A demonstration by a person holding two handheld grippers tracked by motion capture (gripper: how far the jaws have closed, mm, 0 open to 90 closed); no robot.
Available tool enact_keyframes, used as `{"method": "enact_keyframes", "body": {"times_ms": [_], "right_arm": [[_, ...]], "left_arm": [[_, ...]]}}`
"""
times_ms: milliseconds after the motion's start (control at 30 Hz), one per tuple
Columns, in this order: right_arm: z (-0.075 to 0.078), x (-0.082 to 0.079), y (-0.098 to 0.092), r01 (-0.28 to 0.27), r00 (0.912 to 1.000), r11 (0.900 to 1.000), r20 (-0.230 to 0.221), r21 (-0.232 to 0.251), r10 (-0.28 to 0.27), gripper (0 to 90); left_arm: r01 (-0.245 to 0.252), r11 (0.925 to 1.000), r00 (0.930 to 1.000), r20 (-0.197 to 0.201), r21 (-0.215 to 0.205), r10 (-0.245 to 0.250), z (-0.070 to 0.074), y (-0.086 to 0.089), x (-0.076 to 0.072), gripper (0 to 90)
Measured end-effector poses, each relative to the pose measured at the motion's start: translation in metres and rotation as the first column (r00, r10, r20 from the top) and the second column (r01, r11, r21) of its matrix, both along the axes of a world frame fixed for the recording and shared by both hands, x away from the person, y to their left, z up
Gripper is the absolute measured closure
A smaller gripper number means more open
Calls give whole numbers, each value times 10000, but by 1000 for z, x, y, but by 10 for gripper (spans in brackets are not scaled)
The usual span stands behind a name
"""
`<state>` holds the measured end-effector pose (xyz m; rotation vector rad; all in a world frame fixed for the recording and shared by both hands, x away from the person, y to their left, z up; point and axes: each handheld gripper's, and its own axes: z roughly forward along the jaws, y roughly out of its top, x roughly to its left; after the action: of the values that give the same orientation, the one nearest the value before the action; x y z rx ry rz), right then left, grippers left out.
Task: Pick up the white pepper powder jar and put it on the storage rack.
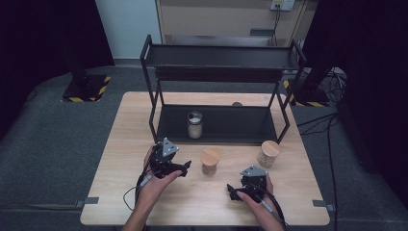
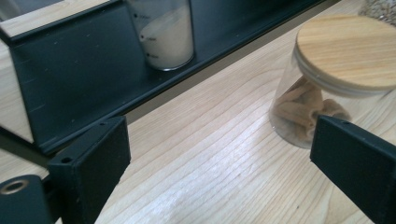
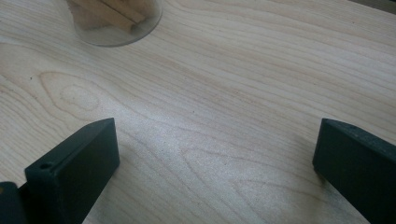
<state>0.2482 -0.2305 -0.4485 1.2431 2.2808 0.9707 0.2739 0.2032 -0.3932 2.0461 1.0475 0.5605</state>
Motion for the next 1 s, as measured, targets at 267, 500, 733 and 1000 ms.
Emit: {"method": "enact_keyframes", "body": {"times_ms": [267, 500, 733, 1000], "right_arm": [[0, 0, -1, -60, 10000, 10000, -6, 20, 60, 7], [0, 0, -3, -142, 9999, 9999, 1, 28, 142, 8], [0, 0, -3, -142, 9999, 9999, 2, 25, 142, 8], [0, 0, -3, -144, 9999, 9999, 1, 26, 144, 8]], "left_arm": [[-110, 9998, 9999, -92, 147, 111, 3, 5, -9, 35], [-257, 9996, 9993, -267, 102, 259, 0, 11, -18, 25], [-359, 9992, 9987, -342, 151, 364, 0, 16, -23, 22], [-462, 9989, 9980, -435, 114, 466, -3, 24, -29, 20]]}}
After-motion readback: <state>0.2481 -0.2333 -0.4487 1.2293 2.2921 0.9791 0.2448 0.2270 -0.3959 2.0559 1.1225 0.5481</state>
